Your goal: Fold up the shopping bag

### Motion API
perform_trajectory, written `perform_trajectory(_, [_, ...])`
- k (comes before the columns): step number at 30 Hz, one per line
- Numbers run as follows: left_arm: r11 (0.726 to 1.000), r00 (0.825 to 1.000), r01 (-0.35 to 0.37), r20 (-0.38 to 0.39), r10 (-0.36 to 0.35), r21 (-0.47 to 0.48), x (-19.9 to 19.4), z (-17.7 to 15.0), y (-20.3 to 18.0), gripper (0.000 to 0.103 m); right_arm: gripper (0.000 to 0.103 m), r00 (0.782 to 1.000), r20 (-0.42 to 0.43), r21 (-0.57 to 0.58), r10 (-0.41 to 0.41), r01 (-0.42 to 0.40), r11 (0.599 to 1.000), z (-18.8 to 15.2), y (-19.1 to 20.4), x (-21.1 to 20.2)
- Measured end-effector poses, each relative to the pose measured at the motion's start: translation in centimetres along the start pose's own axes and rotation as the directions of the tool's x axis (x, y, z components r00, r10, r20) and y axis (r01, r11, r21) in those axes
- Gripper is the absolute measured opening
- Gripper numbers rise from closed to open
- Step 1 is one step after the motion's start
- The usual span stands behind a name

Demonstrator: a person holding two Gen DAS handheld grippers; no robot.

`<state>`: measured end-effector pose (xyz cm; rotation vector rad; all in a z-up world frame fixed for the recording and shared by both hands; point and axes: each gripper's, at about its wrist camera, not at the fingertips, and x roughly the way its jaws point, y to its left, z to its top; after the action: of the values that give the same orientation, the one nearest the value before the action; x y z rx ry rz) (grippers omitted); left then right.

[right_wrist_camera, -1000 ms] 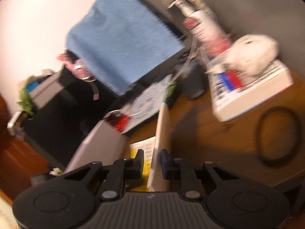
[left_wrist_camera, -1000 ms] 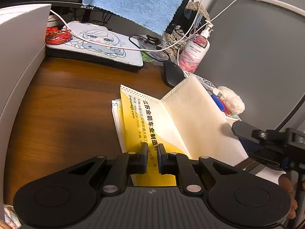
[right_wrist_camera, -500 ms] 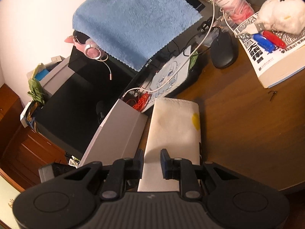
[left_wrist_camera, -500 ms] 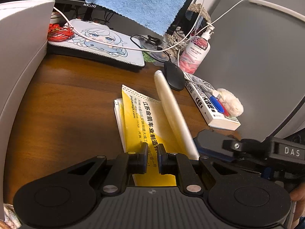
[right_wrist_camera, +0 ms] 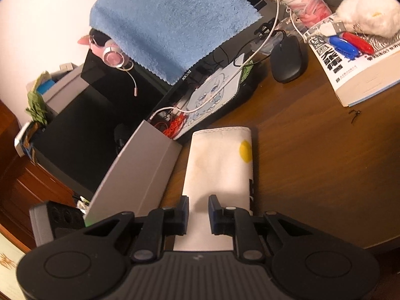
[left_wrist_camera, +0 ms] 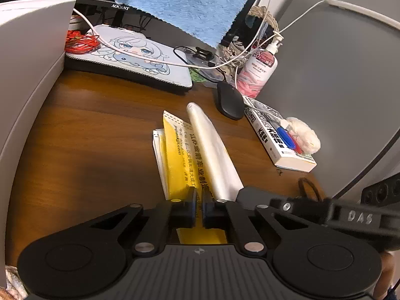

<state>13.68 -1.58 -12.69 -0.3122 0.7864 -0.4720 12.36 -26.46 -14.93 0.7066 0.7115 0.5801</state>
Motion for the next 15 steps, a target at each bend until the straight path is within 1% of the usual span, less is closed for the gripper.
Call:
perform_trajectory(2, [1.000, 1.000, 0.007, 0.000, -0.007, -0.011, 0.0, 0.0, 0.3, 0.001, 0.012, 0.999, -0.009, -0.037, -0.034, 0.034, 0.999, -0.3, 0.3, 0.4])
perform_trajectory(3, [1.000, 1.000, 0.012, 0.000, -0.012, -0.018, 0.0, 0.0, 0.5, 0.001, 0.008, 0.998, -0.008, -0.064, -0.055, 0.054, 0.996, -0.5, 0.6, 0.5])
perform_trajectory(4, [1.000, 1.000, 0.016, -0.001, -0.016, -0.024, 0.0, 0.0, 0.6, 0.001, 0.002, 0.997, -0.006, -0.094, -0.079, 0.078, 0.993, -0.6, 0.9, 0.6])
perform_trajectory(5, [0.999, 1.000, 0.020, -0.002, -0.020, -0.029, -0.1, 0.1, 0.7, 0.001, 0.000, 0.994, -0.003, -0.126, -0.106, 0.105, 0.986, -0.7, 1.3, 0.7])
perform_trajectory(7, [0.999, 1.000, 0.020, -0.005, -0.020, -0.035, -0.1, 0.1, 0.7, 0.001, 0.000, 0.990, 0.000, -0.169, -0.140, 0.138, 0.976, -0.9, 1.8, 0.9])
perform_trajectory(10, [0.998, 1.000, 0.019, -0.009, -0.019, -0.052, -0.7, 0.4, 0.8, 0.001, 0.000, 0.986, -0.004, -0.201, -0.167, 0.163, 0.966, -1.0, 2.3, 1.0])
perform_trajectory(13, [0.999, 1.000, 0.004, 0.011, -0.004, -0.046, -1.8, 0.7, 0.6, 0.001, 0.000, 0.983, -0.002, -0.230, -0.185, 0.180, 0.956, -1.2, 2.6, 1.1])
perform_trajectory(14, [0.999, 1.000, 0.013, 0.024, -0.012, -0.043, -2.4, 0.9, 0.5, 0.006, 0.000, 0.982, -0.002, -0.237, -0.189, 0.183, 0.954, -1.2, 2.7, 1.1])
perform_trajectory(15, [0.999, 0.999, 0.020, 0.035, -0.019, -0.039, -2.8, 1.2, 0.3, 0.007, 0.000, 0.982, -0.003, -0.240, -0.191, 0.185, 0.953, -1.2, 2.7, 1.1])
